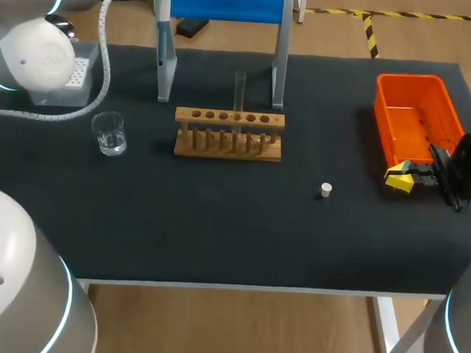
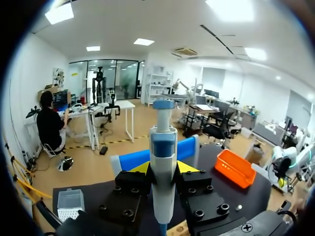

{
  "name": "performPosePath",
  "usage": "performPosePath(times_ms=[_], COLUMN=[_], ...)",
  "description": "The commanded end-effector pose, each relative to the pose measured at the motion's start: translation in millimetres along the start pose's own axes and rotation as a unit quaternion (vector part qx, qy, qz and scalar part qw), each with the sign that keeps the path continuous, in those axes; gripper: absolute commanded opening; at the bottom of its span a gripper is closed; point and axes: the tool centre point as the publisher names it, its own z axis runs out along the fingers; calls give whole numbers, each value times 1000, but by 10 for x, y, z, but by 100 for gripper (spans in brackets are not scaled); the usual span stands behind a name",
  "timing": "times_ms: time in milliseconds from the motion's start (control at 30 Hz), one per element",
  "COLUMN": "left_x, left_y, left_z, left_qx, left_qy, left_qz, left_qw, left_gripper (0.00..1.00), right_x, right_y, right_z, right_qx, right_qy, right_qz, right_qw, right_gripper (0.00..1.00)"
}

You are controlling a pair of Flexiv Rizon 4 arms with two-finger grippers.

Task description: Invert the test tube, pick up the pipette, mount the tip to pipette, aspirate from beaker and dispense into the tube, eject the tip, return the pipette, and cap with the stopper.

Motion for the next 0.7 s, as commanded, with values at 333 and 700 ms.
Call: performPosePath(times_ms=[333, 700], left_x=[263, 885], left_y=[-85, -217], left_z=[-302, -623], left_qx=[18, 50], left_qy=[152, 257], left_qz=[28, 67], left_qw=[988, 963], left_gripper=[0, 0], right_x=[9, 9], right_y=[-2, -2], right_z=[-5, -5], right_qx=[0, 0], right_qy=[0, 0], right_qz=[-1, -1], right_qw=[1000, 1000], right_gripper=[0, 0])
